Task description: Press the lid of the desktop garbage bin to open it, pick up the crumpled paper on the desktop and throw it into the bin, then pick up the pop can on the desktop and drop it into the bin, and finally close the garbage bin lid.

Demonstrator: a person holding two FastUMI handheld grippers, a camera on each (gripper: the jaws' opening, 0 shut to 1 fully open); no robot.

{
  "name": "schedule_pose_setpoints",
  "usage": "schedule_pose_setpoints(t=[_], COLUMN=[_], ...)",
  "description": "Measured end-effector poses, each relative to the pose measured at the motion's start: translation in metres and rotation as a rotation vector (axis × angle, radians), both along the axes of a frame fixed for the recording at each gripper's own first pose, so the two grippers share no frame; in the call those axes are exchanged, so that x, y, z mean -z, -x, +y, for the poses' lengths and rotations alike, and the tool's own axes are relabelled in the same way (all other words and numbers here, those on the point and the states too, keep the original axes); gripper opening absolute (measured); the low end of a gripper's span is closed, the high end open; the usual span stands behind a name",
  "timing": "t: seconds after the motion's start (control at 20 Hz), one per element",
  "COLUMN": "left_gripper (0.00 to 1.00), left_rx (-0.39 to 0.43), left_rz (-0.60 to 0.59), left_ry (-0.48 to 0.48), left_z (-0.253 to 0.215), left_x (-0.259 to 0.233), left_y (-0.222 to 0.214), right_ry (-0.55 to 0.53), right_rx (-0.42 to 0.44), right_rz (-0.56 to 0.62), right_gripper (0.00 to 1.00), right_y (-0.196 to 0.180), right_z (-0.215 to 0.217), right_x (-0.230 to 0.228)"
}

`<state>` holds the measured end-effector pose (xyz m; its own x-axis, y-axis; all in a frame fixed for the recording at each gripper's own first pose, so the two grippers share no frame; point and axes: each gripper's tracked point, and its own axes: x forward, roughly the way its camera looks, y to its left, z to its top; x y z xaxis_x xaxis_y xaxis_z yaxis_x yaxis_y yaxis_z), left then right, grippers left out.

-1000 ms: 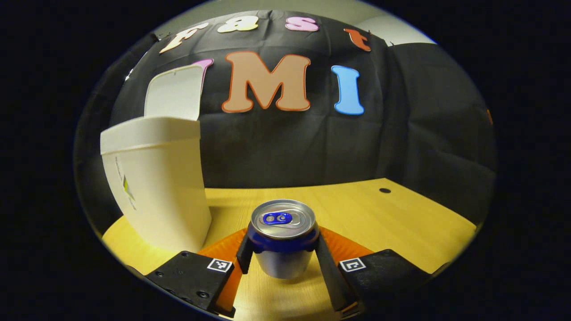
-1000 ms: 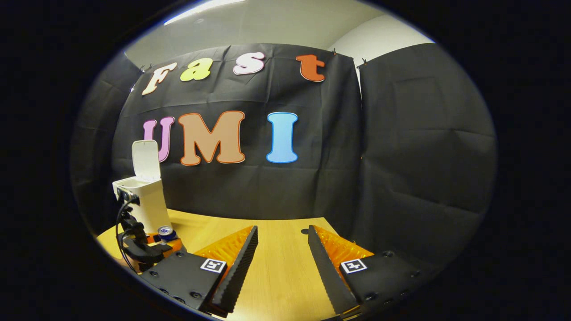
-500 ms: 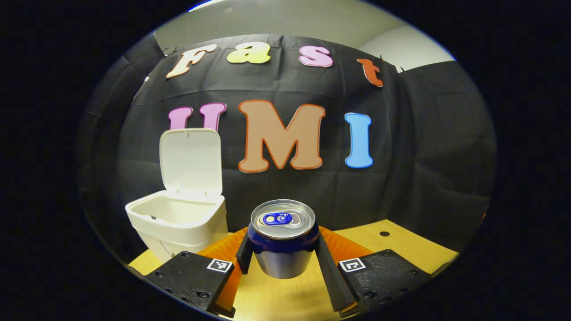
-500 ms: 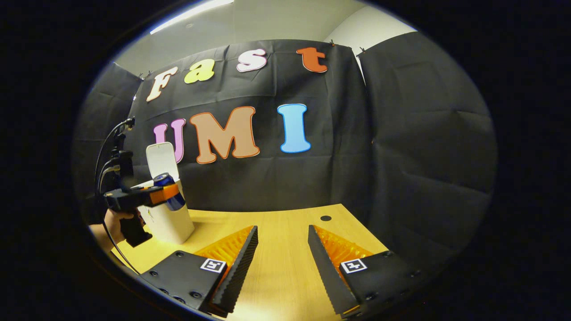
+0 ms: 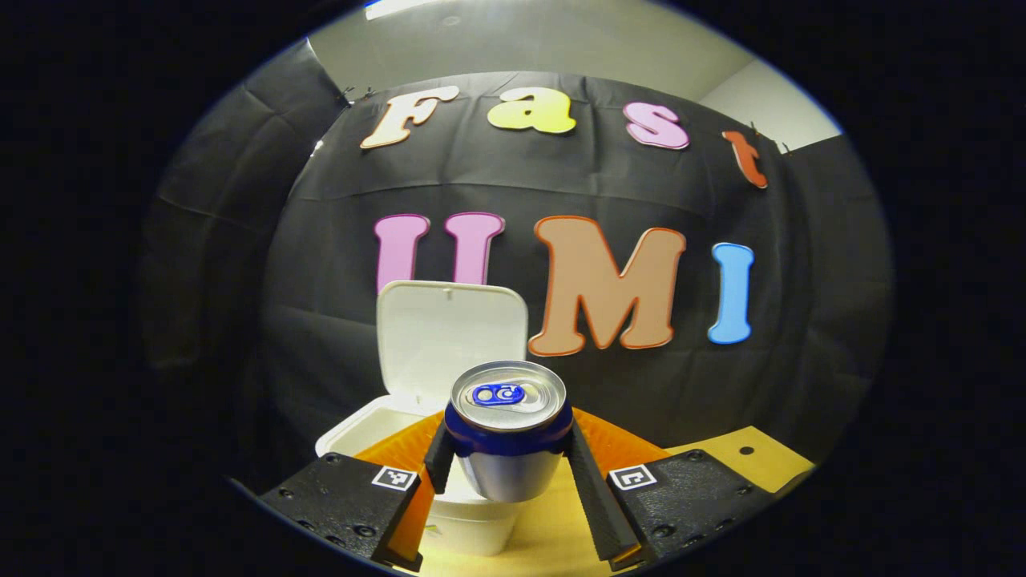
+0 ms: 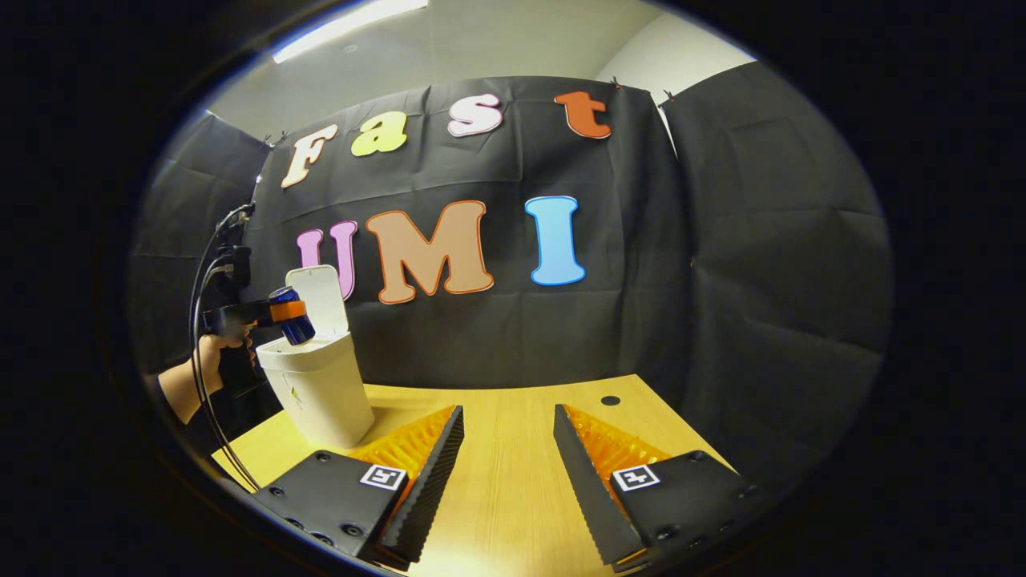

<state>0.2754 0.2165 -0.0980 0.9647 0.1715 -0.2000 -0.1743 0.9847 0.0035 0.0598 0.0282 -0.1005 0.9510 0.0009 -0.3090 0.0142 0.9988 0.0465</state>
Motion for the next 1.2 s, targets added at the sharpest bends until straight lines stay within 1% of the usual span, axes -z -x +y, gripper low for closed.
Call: schedule_pose_setpoints(t=[0.1, 0.15, 0.2, 0.25, 0.3, 0.35, 0.55, 0.8, 0.85, 0.9, 0.95, 1.0, 1.05, 1.1, 1.2], left_gripper=[0.71, 0.72, 0.72, 0.74, 0.71, 0.72, 0.72, 0.74, 0.75, 0.76, 0.77, 0.79, 0.85, 0.96, 0.96], left_rx=[-0.028, -0.025, -0.014, -0.016, -0.017, -0.01, 0.02, 0.008, 0.0, 0.009, 0.019, 0.028, 0.031, 0.023, 0.006], left_rz=[0.038, 0.075, 0.034, 0.015, 0.028, 0.049, 0.128, 0.186, 0.202, 0.189, 0.182, 0.176, 0.157, 0.138, 0.074], left_ry=[0.005, 0.021, 0.025, 0.015, -0.011, -0.021, -0.026, 0.016, 0.015, -0.018, -0.023, -0.018, -0.013, -0.003, 0.0], left_z=[0.024, 0.03, 0.029, 0.031, 0.035, 0.037, 0.035, 0.04, 0.04, 0.041, 0.04, 0.038, 0.037, 0.038, 0.041], left_x=[0.019, 0.031, 0.026, 0.019, 0.024, 0.032, 0.064, 0.096, 0.1, 0.098, 0.099, 0.097, 0.094, 0.088, 0.068], left_y=[-0.003, -0.002, -0.003, -0.008, -0.014, -0.019, -0.032, -0.037, -0.035, -0.036, -0.035, -0.036, -0.037, -0.035, -0.036], right_ry=[0.008, 0.01, 0.01, 0.008, 0.008, 0.01, 0.031, 0.032, 0.031, 0.03, 0.03, 0.029, 0.027, 0.025, 0.029], right_rx=[-0.008, -0.012, -0.016, -0.021, -0.025, -0.028, -0.035, -0.017, -0.012, -0.008, -0.005, -0.005, -0.006, -0.009, -0.019], right_rz=[-0.002, 0.0, 0.004, 0.008, 0.011, 0.013, 0.008, 0.014, 0.015, 0.016, 0.017, 0.019, 0.021, 0.02, 0.013], right_gripper=[0.78, 0.78, 0.78, 0.78, 0.82, 0.78, 0.78, 0.78, 0.82, 0.78, 0.78, 0.81, 0.81, 0.78, 0.78], right_y=[0.0, -0.002, -0.003, -0.004, -0.004, -0.005, -0.006, -0.008, -0.008, -0.008, -0.008, -0.009, -0.01, -0.01, -0.012], right_z=[0.009, 0.016, 0.021, 0.026, 0.03, 0.035, 0.046, 0.045, 0.045, 0.044, 0.043, 0.044, 0.045, 0.047, 0.053], right_x=[0.0, 0.0, 0.001, 0.002, 0.003, 0.004, 0.003, 0.004, 0.004, 0.004, 0.005, 0.005, 0.006, 0.005, 0.002])
